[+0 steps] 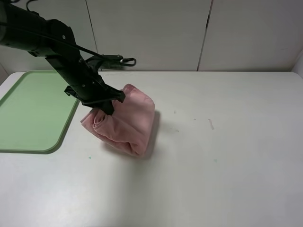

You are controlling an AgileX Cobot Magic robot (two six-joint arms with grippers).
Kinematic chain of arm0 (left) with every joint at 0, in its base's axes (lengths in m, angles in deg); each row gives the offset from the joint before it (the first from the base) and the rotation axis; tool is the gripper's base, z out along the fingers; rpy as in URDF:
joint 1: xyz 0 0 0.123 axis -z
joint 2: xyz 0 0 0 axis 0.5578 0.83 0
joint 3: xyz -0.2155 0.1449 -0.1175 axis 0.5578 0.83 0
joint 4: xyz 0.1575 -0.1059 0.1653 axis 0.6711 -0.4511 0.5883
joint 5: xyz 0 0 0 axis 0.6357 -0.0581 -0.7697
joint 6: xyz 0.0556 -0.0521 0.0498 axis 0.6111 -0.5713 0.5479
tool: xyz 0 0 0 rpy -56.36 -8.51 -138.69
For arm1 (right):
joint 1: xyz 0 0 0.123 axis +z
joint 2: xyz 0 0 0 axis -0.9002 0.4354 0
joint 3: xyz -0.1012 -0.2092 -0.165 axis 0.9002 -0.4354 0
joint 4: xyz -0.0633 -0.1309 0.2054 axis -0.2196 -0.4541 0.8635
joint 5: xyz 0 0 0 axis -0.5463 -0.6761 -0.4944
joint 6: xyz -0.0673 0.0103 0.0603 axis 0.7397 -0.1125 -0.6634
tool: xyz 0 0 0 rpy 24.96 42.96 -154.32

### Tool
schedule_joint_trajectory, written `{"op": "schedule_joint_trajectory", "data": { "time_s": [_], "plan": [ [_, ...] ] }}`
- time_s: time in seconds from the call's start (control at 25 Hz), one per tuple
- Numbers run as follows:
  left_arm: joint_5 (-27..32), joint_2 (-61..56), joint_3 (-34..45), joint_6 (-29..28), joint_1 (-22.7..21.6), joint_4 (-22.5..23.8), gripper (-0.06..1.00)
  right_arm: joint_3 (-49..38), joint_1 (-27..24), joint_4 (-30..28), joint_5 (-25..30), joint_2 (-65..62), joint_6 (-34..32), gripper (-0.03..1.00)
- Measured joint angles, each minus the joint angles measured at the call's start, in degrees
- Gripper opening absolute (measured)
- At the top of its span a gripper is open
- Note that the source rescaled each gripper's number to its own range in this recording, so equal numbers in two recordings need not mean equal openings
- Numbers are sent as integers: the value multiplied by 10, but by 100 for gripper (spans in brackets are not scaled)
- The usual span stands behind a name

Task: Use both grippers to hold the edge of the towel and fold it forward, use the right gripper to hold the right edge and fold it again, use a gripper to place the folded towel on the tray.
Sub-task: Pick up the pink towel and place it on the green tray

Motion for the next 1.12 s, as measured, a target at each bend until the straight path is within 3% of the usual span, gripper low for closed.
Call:
{"op": "schedule_joint_trajectory", "data": {
  "time_s": [0.68,1.12],
  "plan": [
    [41,-74,45,0,-181,92,17,0,0,0,0,0,0,100],
    [27,-82,45,0,-275,151,17,0,0,0,0,0,0,100]
  ]
}}
